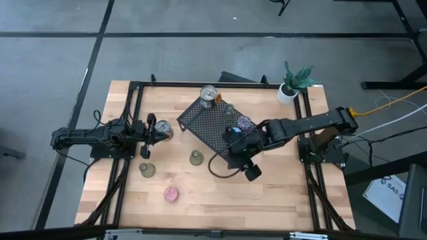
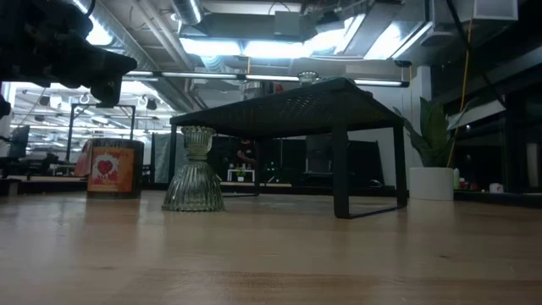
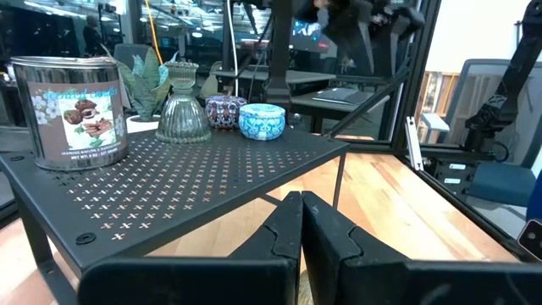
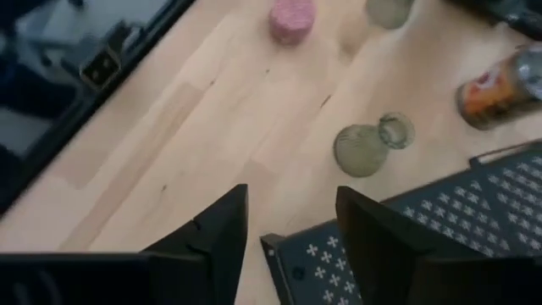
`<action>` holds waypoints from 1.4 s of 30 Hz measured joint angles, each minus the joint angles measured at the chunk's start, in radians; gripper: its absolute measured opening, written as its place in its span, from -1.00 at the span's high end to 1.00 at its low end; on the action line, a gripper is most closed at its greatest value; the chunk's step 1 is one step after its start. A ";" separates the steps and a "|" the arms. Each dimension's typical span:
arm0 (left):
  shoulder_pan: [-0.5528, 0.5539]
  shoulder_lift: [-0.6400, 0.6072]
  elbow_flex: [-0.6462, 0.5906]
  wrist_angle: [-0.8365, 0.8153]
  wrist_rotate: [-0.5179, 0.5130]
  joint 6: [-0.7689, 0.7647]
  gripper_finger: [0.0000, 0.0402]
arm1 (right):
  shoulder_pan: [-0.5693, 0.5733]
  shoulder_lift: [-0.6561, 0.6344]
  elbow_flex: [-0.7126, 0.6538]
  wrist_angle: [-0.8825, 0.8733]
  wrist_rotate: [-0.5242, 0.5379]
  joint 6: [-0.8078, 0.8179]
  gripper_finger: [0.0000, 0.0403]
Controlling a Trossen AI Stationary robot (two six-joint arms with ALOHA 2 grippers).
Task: Pick & Place candle stick holders
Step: Put the brown scented candle on the shelf
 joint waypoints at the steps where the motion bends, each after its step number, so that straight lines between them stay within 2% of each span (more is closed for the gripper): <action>1: 0.000 0.000 0.000 0.000 0.000 0.000 0.99 | -0.008 -0.016 -0.010 0.024 -0.001 0.020 0.12; 14: 0.000 0.000 0.000 -0.002 0.000 0.000 0.99 | -0.150 -0.246 -0.320 0.184 0.000 0.161 0.44; 22: 0.000 0.000 0.000 0.000 0.000 0.000 0.99 | -0.219 -0.433 -0.513 0.259 -0.003 0.176 0.66; 35: 0.000 0.022 0.000 -0.001 -0.002 0.000 0.99 | -0.245 -0.703 -0.795 0.405 -0.035 0.179 0.71; 42: 0.000 0.023 0.000 0.000 -0.002 0.000 0.99 | -0.307 -0.850 -0.934 0.533 -0.117 0.266 0.73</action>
